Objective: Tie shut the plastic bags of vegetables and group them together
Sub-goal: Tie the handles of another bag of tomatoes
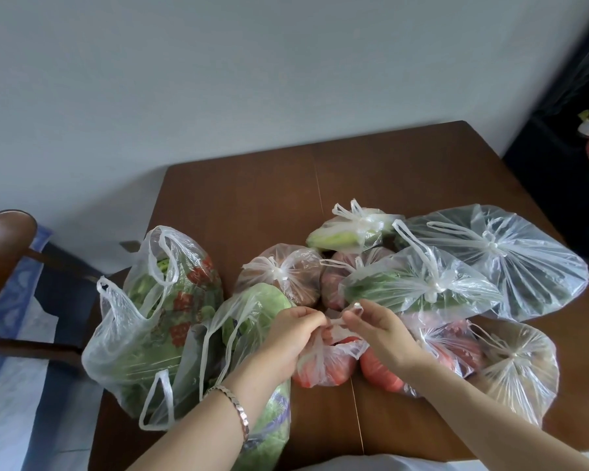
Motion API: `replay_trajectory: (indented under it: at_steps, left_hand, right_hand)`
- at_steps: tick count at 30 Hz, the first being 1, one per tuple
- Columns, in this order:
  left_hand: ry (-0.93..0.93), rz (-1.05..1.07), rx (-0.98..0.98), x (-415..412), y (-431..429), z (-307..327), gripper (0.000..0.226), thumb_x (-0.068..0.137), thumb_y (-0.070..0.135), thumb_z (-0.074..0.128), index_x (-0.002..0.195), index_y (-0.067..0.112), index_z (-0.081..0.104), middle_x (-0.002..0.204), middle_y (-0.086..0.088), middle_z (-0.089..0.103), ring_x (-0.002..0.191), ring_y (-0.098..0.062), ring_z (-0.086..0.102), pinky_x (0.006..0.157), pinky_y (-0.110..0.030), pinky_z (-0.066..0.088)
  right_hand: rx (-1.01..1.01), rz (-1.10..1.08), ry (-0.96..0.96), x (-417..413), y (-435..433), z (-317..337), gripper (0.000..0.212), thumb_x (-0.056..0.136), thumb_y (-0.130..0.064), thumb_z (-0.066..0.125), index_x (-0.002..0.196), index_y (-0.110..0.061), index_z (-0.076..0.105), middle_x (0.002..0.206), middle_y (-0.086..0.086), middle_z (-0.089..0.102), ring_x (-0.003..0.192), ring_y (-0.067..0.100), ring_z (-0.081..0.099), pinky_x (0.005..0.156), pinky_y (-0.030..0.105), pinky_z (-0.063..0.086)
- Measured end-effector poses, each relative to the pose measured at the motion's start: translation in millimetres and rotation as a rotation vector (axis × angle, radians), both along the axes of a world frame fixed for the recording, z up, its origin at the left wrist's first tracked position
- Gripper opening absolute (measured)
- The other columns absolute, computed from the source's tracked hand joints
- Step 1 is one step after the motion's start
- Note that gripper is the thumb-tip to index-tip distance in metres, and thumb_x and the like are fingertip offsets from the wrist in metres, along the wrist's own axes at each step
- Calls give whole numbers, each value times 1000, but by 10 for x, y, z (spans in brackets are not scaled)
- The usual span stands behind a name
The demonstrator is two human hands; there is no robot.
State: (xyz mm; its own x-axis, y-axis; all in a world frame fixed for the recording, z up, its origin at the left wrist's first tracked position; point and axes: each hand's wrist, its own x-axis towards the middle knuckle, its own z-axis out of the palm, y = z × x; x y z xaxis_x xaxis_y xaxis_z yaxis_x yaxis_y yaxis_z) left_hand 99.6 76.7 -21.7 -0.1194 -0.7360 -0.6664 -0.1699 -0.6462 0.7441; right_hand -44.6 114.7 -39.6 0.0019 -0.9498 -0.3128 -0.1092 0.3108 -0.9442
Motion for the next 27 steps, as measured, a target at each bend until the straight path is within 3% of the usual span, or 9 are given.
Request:
replay_trajectory:
  at_steps: [1,3,5,8,11,15,17,21,27]
  left_hand:
    - [-9,14,5,-2,5,-7,17,80,-1,58,66,6,65,58,-6,66,49,-12,62,52,-19,51]
    - [-53,8,-9,-16,14,-44,19,80,3,58,63,9,65,67,-11,70,64,-19,66,65,-28,56]
    - [-164,-56,-93,-17,16,-74,16,79,9,60,63,12,64,75,-13,69,75,-22,64,74,-33,54]
    - [-350,-149,-301,38,51,-92,16,79,12,60,64,11,53,60,-1,52,58,-14,48,55,-21,39]
    - [-592,-289,-521,173,118,-154,23,80,11,56,65,15,39,58,5,39,51,-12,35,49,-21,30]
    - [-1001,-650,-977,333,45,-153,28,60,1,71,69,16,50,64,6,48,55,-16,46,43,-21,25]
    - [-1138,-802,-1110,368,-4,-162,36,46,-7,70,70,17,58,61,6,54,54,-16,50,44,-23,32]
    - [-1214,-880,-1177,578,5,-308,31,48,0,73,67,22,62,66,9,58,64,-17,55,53,-28,44]
    - [-1236,-876,-1088,649,45,-401,41,41,-1,78,71,23,65,74,5,58,69,-20,56,57,-31,48]
  right_hand:
    - [15,-2,-105,4,14,25,23,93,-11,51,73,1,54,62,-5,58,66,8,56,72,19,44]
    - [25,-60,-290,11,41,75,25,94,-5,45,76,9,54,60,-4,64,62,7,61,65,15,47]
    - [29,-181,-344,19,72,87,26,93,-4,45,73,8,58,58,-1,67,58,6,63,57,13,48]
    - [-15,-337,-121,23,89,49,23,90,-9,54,72,-7,68,56,-6,67,52,-1,59,51,11,45]
    - [43,-388,13,-84,40,-26,30,90,-20,56,65,-7,66,58,0,63,48,5,51,52,23,41]
    - [293,-406,-430,-146,-147,-11,37,94,-17,45,59,-5,51,56,7,52,44,11,46,39,17,37]
    - [414,-443,-463,-213,-219,-95,35,91,-13,46,56,-10,45,49,2,47,37,11,39,31,15,27]
    - [611,-455,-204,-497,-127,-442,29,85,-8,47,56,-13,42,49,0,40,30,7,25,30,13,19]
    - [616,-647,-170,-618,-91,-525,29,86,-7,46,58,-12,41,56,4,42,25,7,29,25,11,19]
